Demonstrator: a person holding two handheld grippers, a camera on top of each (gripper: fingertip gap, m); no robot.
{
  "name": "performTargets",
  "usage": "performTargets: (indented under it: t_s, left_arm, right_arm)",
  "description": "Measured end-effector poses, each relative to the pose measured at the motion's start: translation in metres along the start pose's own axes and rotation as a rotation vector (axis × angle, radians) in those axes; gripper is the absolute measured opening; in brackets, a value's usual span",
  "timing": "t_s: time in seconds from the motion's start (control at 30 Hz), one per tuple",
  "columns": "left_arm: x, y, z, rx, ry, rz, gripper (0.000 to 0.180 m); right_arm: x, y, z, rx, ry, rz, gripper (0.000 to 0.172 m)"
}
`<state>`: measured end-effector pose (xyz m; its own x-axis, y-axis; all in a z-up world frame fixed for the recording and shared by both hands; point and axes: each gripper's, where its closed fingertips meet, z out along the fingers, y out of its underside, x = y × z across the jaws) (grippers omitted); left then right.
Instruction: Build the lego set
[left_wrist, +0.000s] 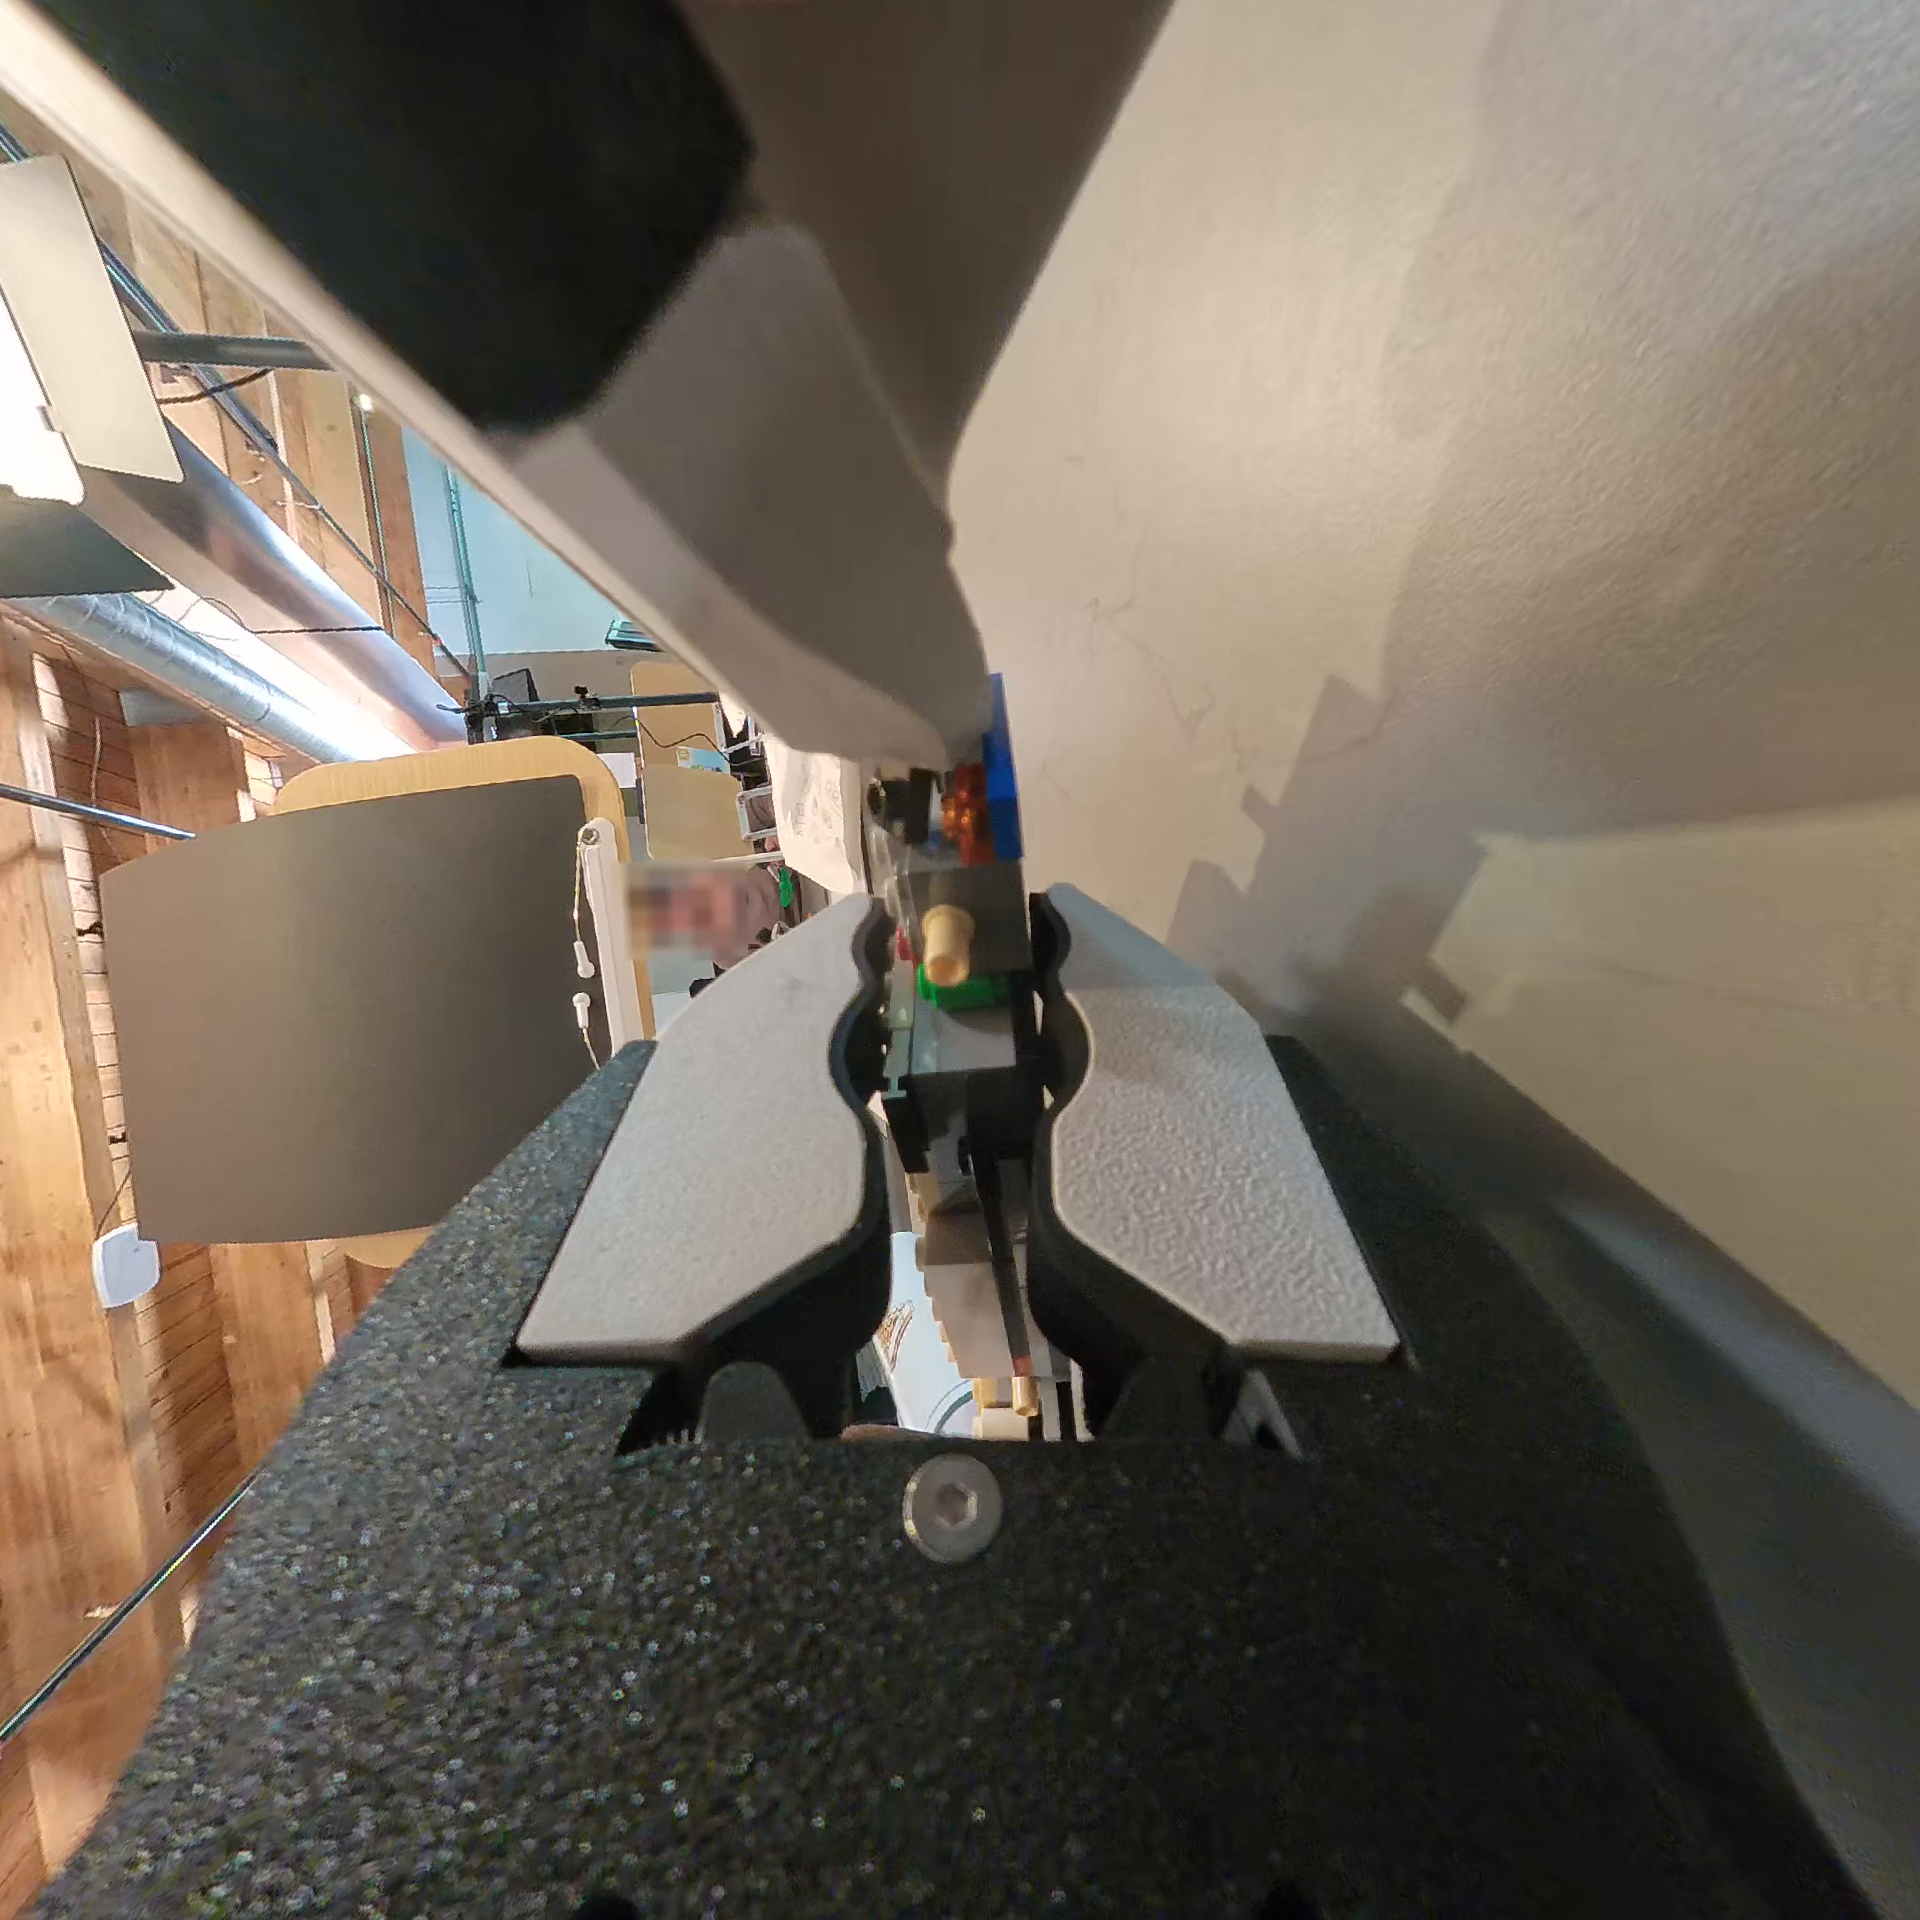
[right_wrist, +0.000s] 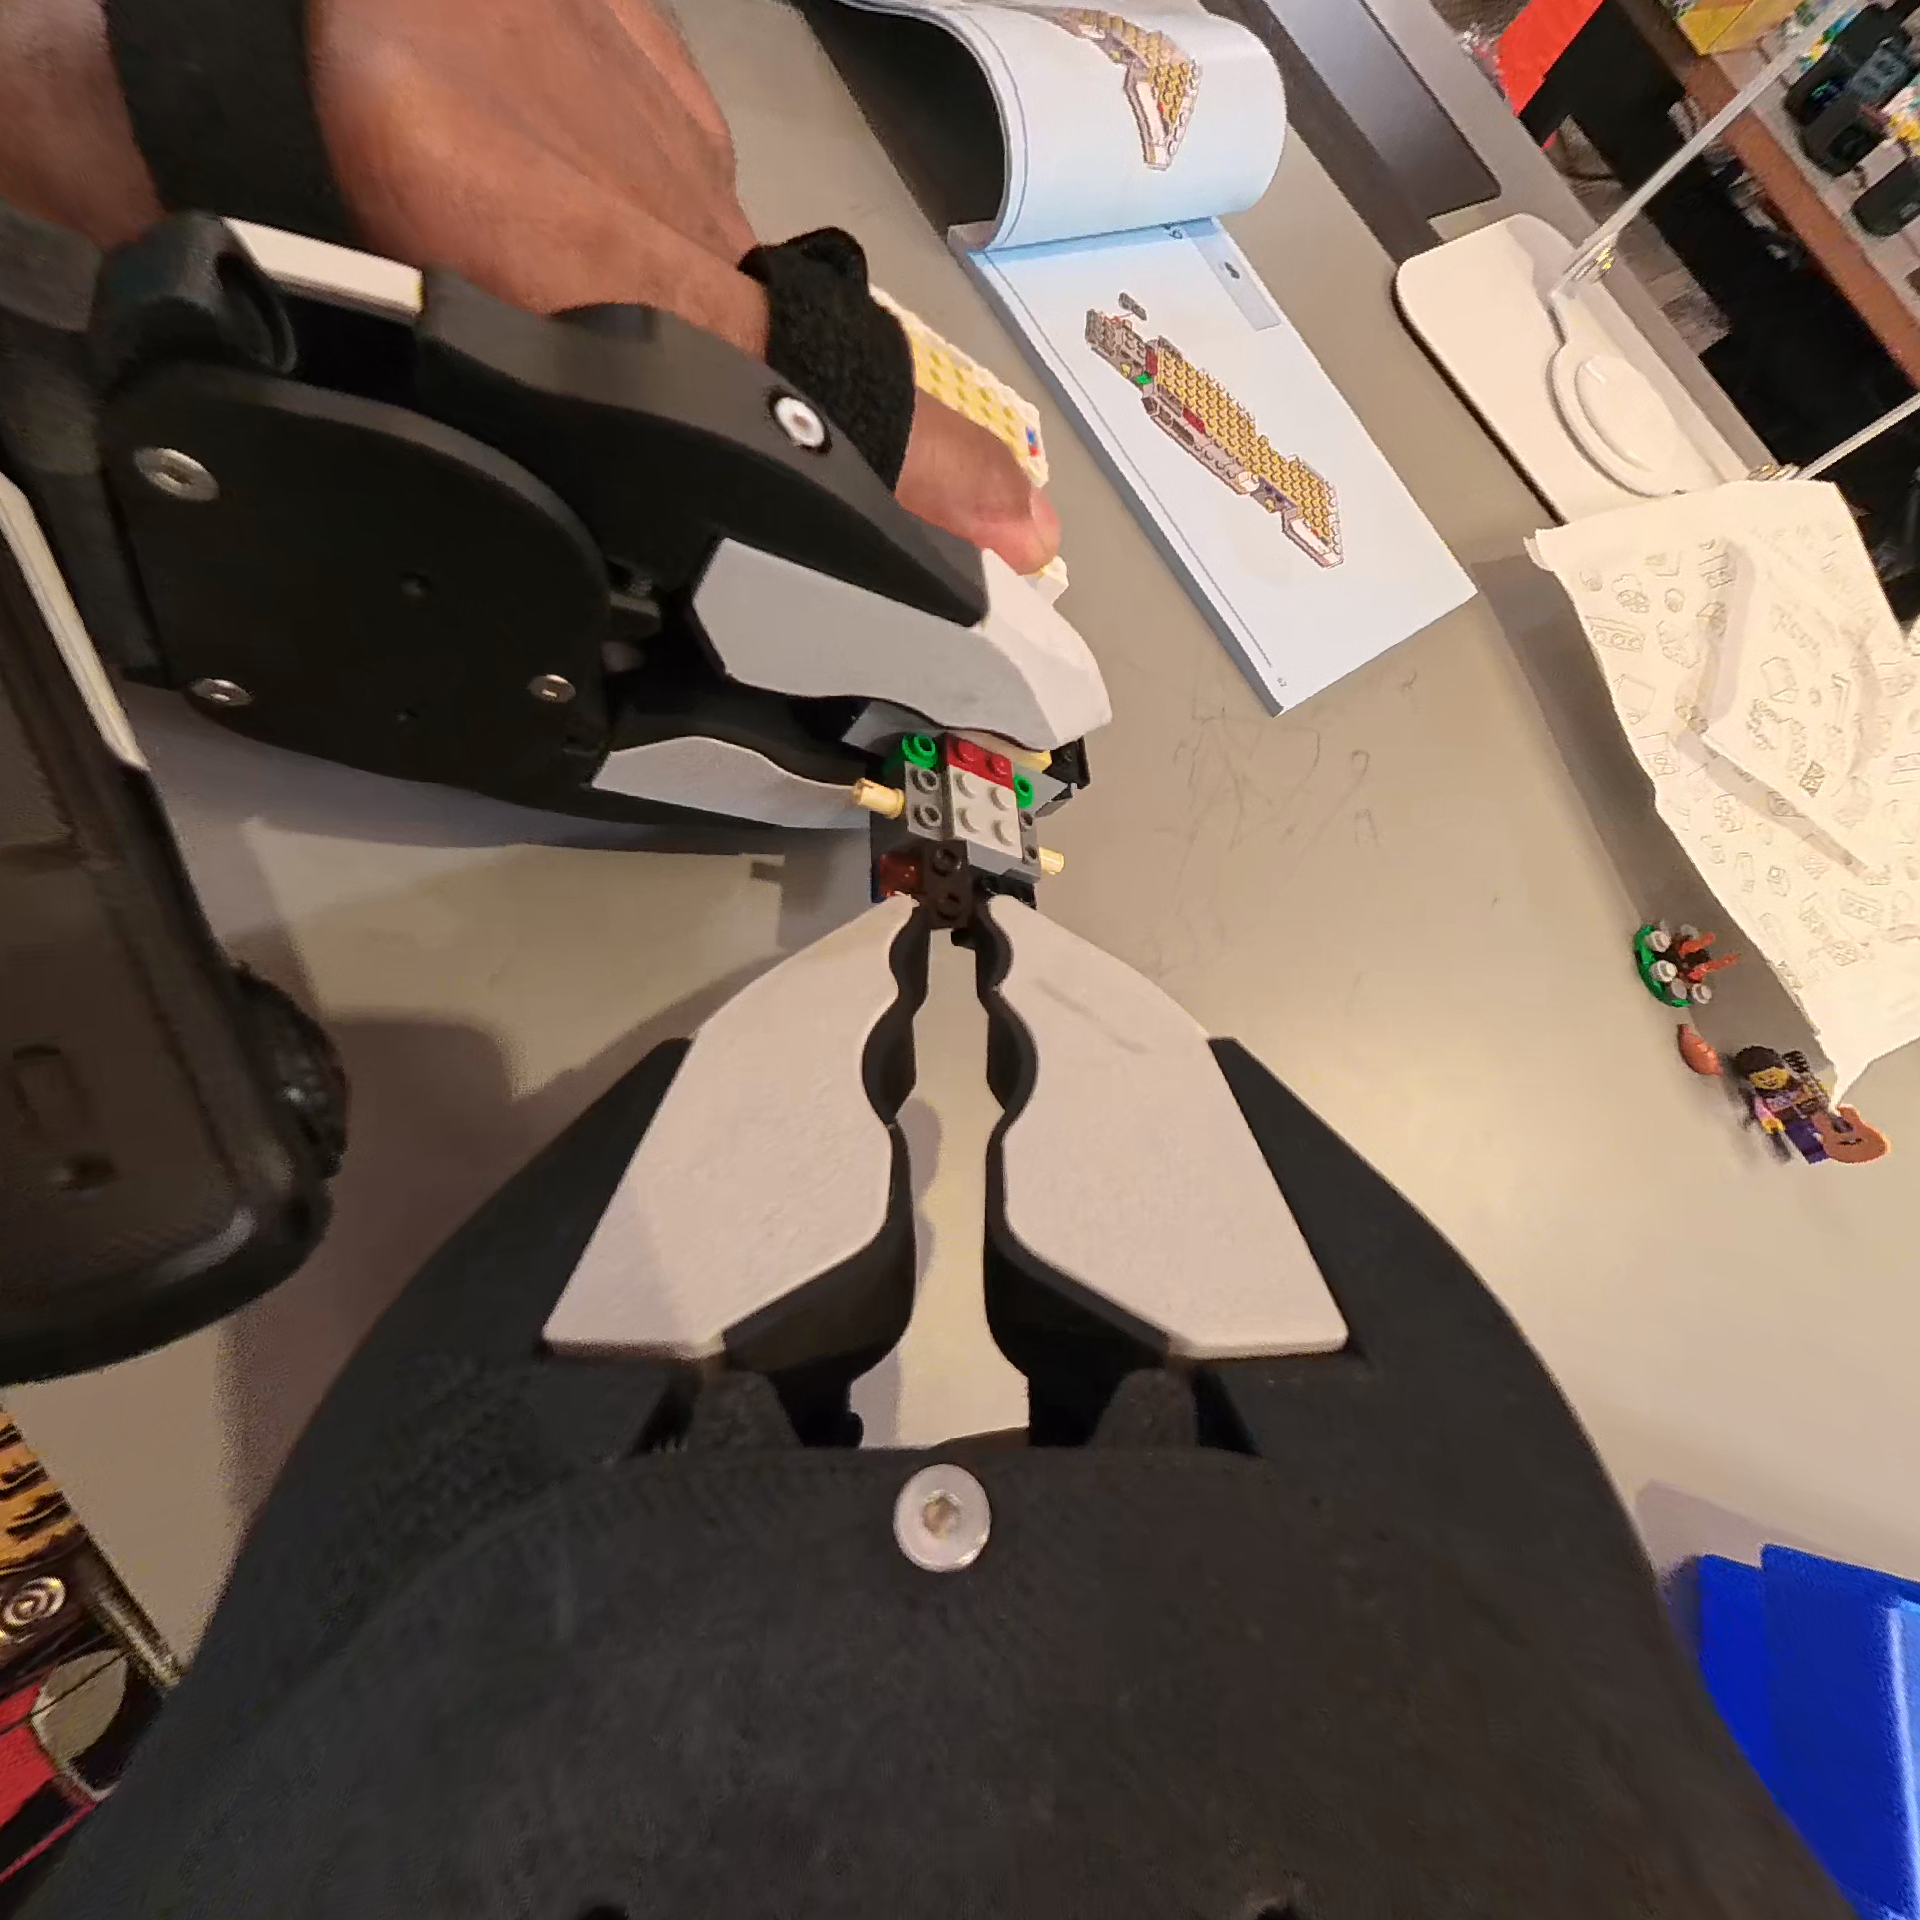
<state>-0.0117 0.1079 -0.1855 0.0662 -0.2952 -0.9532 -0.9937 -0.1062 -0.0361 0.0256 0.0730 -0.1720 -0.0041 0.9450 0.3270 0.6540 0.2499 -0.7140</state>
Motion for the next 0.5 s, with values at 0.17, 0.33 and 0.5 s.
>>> performTargets:
  t_s: [0.17, 0.33, 0.5]
  left_arm:
    - [-0.0002, 0.0004, 0.0001, -0.001, -0.002, 0.004, 0.026]
    - [-0.0001, 0.0004, 0.0004, 0.0, 0.0, 0.0, 0.026]
    - [-0.0002, 0.0009, 0.0007, -0.002, 0.001, -0.002, 0.026]
  right_arm:
    - [-0.0001, 0.0001, 0.0004, 0.014, 0.047, -0.024, 0.008]
    - [0.0006, 0.0, 0.0002, 0.029, 0.091, -0.043, 0.008]
    - [0.0008, -0.0004, 0.0003, 0.037, 0.131, -0.065, 0.008]
